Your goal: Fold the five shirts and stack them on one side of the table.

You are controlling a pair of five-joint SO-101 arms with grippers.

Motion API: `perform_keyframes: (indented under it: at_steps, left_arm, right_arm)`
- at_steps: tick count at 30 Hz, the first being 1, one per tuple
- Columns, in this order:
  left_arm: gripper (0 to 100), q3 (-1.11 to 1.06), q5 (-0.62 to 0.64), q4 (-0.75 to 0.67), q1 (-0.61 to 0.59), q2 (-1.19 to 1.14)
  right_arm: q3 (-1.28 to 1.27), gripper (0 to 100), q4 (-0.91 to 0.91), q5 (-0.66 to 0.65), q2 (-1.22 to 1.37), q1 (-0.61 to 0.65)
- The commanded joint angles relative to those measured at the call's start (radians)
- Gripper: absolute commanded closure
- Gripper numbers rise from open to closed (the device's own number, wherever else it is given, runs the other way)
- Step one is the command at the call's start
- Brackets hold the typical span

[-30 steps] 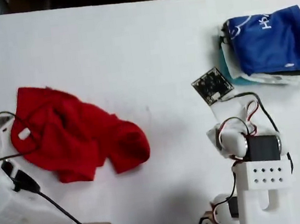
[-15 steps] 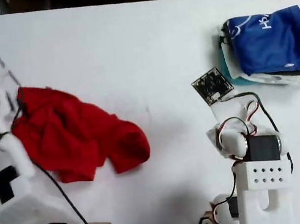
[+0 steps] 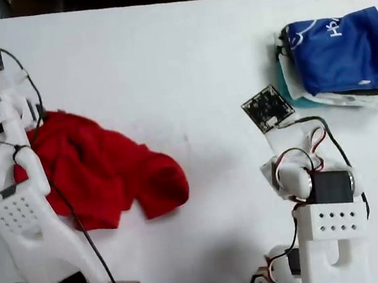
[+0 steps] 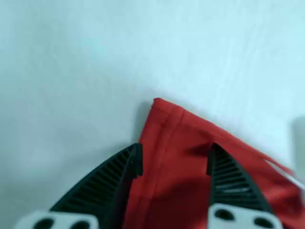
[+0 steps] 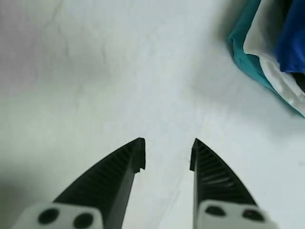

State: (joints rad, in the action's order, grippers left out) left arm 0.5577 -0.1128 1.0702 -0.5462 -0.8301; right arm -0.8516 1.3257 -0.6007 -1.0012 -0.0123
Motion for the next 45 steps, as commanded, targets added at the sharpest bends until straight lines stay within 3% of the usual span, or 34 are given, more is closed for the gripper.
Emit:
perform_keyframes:
  at_steps: [1,4,7,16,21,26,35,39,43,45]
  left_arm:
    - [76,0.214,-0.137,0.084,-0.009,-0.132]
    - [81,0.371,-0.242,0.195,-0.012,-0.250]
    - [97,0.526,-0.287,0.322,-0.015,-0.338]
    - [97,0.978,-0.285,0.698,-0.014,-0.482]
    - [97,1.024,-0.239,0.721,-0.074,-0.457]
    - [97,0.828,-0.242,0.723,-0.170,-0.345]
    - [97,0.082,-0.387,0.717,-0.362,0.055]
    - [97,-0.150,-0.446,0.712,-0.399,0.262]
    - [97,-0.269,-0.462,0.575,-0.430,0.388]
    - [90,-0.286,-0.462,0.519,-0.443,0.390]
  right_arm:
    - [0.084,83.9,0.021,0.000,0.007,0.004]
    - [0.123,83.9,0.047,0.000,0.008,0.004]
    - [0.130,83.9,0.054,0.000,0.007,0.004]
    - [0.127,83.9,0.054,0.000,0.012,0.004]
    - [0.126,83.9,0.054,0.000,0.005,0.004]
    - [0.126,83.9,0.054,0.000,0.005,0.007]
    - [0.129,83.9,0.048,0.000,0.013,0.010]
    - [0.129,83.8,0.038,0.000,0.013,0.010]
    - [0.129,83.9,0.033,0.002,0.015,0.010]
    - [0.129,83.9,0.038,0.002,0.015,0.010]
